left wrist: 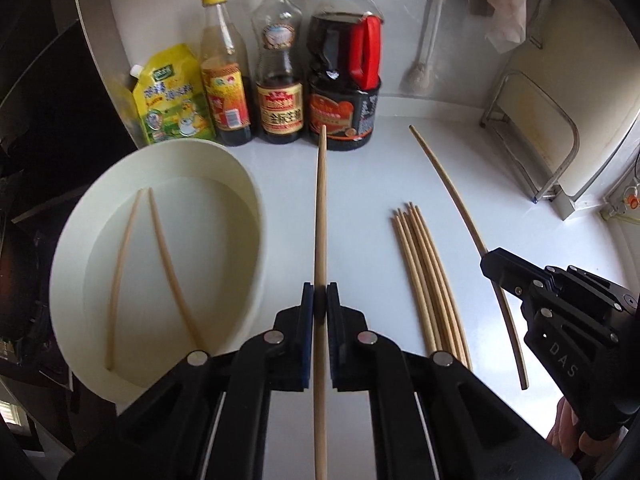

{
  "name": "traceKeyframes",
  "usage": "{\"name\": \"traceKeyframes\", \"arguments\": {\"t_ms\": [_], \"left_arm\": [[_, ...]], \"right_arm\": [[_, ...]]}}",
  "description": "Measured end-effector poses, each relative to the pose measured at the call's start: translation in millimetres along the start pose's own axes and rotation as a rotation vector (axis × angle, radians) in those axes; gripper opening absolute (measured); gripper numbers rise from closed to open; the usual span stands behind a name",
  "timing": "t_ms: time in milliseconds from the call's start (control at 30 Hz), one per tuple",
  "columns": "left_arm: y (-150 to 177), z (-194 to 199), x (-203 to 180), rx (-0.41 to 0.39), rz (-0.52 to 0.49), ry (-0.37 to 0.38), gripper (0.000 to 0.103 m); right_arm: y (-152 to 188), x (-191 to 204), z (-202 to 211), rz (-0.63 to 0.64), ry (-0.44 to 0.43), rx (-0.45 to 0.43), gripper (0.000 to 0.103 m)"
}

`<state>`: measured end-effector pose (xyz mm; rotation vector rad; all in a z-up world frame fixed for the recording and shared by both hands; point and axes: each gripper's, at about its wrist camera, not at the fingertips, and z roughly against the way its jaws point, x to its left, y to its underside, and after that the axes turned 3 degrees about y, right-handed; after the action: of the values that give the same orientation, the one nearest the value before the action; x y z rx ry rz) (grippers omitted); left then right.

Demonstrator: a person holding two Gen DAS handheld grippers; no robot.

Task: Organize utensils
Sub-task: 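Carry both chopsticks into the white basin and open both grippers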

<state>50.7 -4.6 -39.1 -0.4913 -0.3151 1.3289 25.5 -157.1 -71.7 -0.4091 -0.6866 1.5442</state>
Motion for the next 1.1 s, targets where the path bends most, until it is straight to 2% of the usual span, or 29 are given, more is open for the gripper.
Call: {"name": "traceKeyframes", "arguments": {"t_ms": [233,400,567,833,1100], "left_arm": [[-14.2,21.0,82.6,-0.055,0.072,-0.072,0.007],[-11.3,9.6,132.5,-0.043,0.101,-0.115,0.007],[-11.9,-10.4,171.8,0.001,0.130,-0.114,0.007],[-13.2,-46.8,200.0,0.072,0.135,-0.101,0.007],[-12.8,-72.2,213.5,0.123,0.155,-0.070,0.007]], "right_arm": [[-32.4,81.3,-15.0,0.086,-0.082,-0.013,0.006],[-47.6,139.4,-43.8,0.147,-0.121,0.013,0.006],[-53.9,180.1,-82.1,0.177,-0.140,0.067,0.006],[-58.4,206.8,-134.8,0.165,-0.122,0.178,0.006],[-56.2,202.9,-161.6,0.159,-0.086,0.242,0.006]]}}
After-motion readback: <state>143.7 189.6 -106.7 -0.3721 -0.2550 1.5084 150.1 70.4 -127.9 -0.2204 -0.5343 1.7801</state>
